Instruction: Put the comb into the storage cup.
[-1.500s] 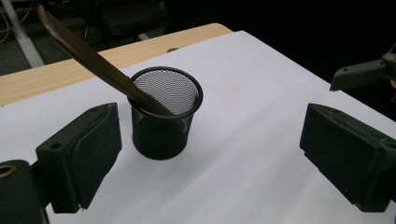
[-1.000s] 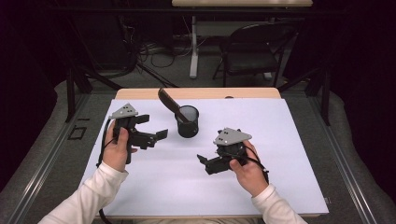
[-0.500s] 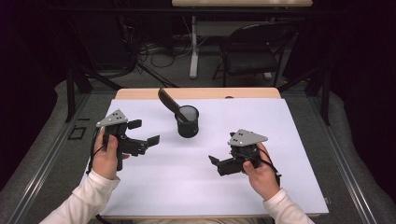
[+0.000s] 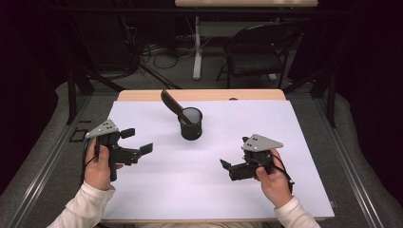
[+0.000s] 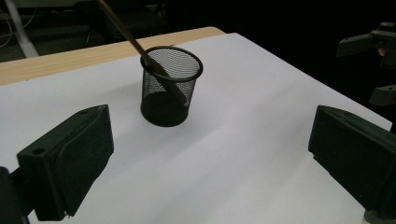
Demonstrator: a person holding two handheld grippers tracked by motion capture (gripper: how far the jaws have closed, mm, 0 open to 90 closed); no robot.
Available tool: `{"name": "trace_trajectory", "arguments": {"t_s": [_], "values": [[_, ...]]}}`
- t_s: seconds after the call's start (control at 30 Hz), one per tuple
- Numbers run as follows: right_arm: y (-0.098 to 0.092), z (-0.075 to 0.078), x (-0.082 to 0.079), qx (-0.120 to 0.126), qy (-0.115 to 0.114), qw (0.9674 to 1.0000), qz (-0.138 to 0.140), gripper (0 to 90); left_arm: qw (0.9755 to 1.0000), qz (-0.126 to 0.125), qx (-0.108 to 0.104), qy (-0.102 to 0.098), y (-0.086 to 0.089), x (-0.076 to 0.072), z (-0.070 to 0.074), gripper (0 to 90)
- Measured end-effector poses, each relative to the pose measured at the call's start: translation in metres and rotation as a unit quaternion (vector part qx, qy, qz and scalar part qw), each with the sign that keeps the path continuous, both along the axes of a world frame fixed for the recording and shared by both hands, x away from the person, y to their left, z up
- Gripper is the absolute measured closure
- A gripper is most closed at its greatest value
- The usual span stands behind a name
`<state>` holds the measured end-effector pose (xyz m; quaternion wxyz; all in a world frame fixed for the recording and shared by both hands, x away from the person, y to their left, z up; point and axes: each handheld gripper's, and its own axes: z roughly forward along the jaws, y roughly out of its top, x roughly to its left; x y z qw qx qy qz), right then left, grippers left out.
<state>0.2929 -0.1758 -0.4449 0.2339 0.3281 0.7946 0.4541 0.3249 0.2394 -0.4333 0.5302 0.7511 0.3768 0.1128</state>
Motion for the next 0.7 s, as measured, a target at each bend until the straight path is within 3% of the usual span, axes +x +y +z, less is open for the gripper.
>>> {"name": "trace_trajectory", "arguments": {"t_s": [0.43,0.7], "values": [[-0.025,-0.018,-0.005,0.002,0.004,0.9992,-0.039,0.0,0.9993,0.035,-0.010,0.002,0.027,-0.012,-0.021,0.3],[-0.039,-0.029,-0.005,0.007,0.010,0.9979,-0.063,0.0,0.9989,0.046,-0.001,0.004,0.036,-0.017,-0.039,0.3]]}}
